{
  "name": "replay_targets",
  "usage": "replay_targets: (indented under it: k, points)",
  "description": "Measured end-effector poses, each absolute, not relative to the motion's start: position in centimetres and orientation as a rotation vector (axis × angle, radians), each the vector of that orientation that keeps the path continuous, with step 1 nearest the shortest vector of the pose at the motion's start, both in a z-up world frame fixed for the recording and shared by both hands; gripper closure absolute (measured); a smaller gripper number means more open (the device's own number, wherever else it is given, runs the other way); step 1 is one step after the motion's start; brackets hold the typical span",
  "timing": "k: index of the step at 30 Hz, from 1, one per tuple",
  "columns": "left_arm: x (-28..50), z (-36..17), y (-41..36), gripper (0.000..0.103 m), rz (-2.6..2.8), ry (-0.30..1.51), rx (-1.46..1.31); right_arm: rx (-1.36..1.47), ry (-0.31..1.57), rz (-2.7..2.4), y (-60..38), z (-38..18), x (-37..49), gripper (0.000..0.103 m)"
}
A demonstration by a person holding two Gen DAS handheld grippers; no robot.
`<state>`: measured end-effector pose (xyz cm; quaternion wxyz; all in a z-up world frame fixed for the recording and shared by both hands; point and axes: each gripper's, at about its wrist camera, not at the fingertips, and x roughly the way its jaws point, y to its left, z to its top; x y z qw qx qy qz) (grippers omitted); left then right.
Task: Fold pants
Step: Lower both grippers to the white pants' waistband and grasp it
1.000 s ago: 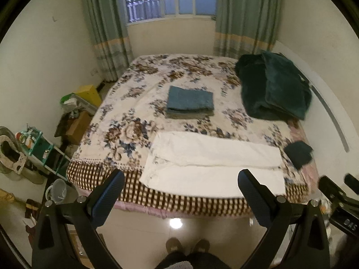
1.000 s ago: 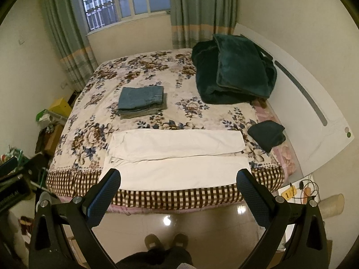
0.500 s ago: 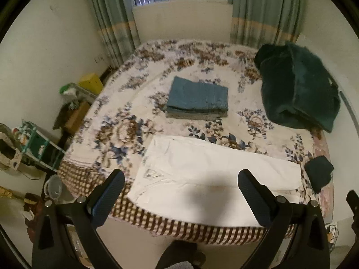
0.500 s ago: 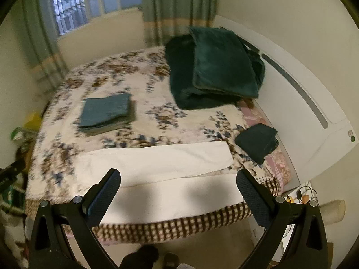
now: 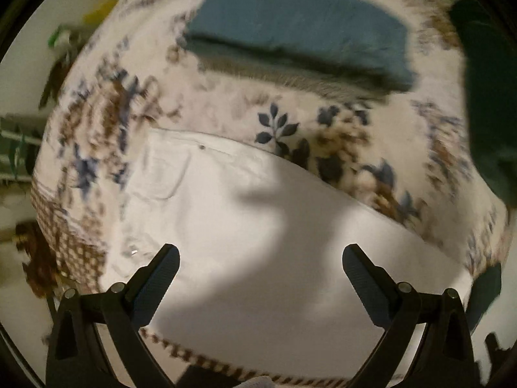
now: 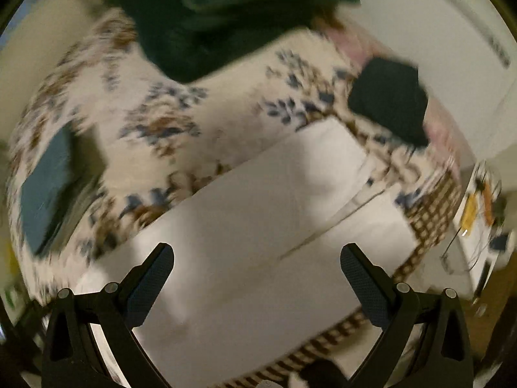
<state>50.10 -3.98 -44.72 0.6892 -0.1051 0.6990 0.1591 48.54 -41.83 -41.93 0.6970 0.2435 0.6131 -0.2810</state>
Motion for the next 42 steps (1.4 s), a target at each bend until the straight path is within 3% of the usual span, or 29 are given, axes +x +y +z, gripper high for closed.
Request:
replay_targets:
  k: [5,12,14,17,19,21,22,23,24,35,38,42]
  points:
    - [54.8,-53.8,-2.6,0.000,0.404,1.685,-0.350,0.582,1.435,-0.763,-46.0,-52.4,53.1,0.000]
    - [57.0,-59.4,-1.9,0.003,0.491,1.772,-0.453,0.691,1.529,-0.882,-49.4,-62.8,56.7,0.000]
    - [56.8,-60.0,-1.5,0.013,0.542,1.783,-0.465,0.710,1.560,-0.881,-49.9,-65.0,57.2,0.000]
    - [56.0,-58.9,-1.2,0.039,0.590,1.754,-0.465,0.702,1.602,-0.865,-50.0,-67.1,57.5,0.002]
    - [55.2,-57.2,-1.2,0.087,0.594,1.709,-0.437,0.707,1.605,-0.850,-50.0,-67.6,57.0,0.008]
    - [54.2,-55.5,-1.2,0.094,0.571,1.671,-0.442,0.724,1.581,-0.836,-49.9,-67.5,56.2,0.032]
    - [53.7,-55.0,-1.1,0.096,0.561,1.654,-0.444,0.727,1.568,-0.825,-49.8,-67.4,55.7,0.040]
    - [53.2,-54.3,-1.2,0.096,0.545,1.630,-0.443,0.732,1.548,-0.806,-49.7,-67.1,55.2,0.072]
    - [52.3,-53.3,-1.5,0.098,0.527,1.609,-0.439,0.738,1.532,-0.783,-49.5,-66.7,54.7,0.096]
    - [38.8,-39.6,0.7,0.100,0.378,1.375,-0.561,0.765,1.334,-0.585,-47.3,-54.5,45.7,0.099]
    - [34.8,-38.8,1.4,0.100,0.351,1.334,-0.628,0.737,1.322,-0.529,-47.2,-52.3,41.5,0.099]
    - [29.1,-41.8,1.1,0.100,0.353,1.389,-0.647,0.667,1.369,-0.510,-48.4,-51.3,33.7,0.099]
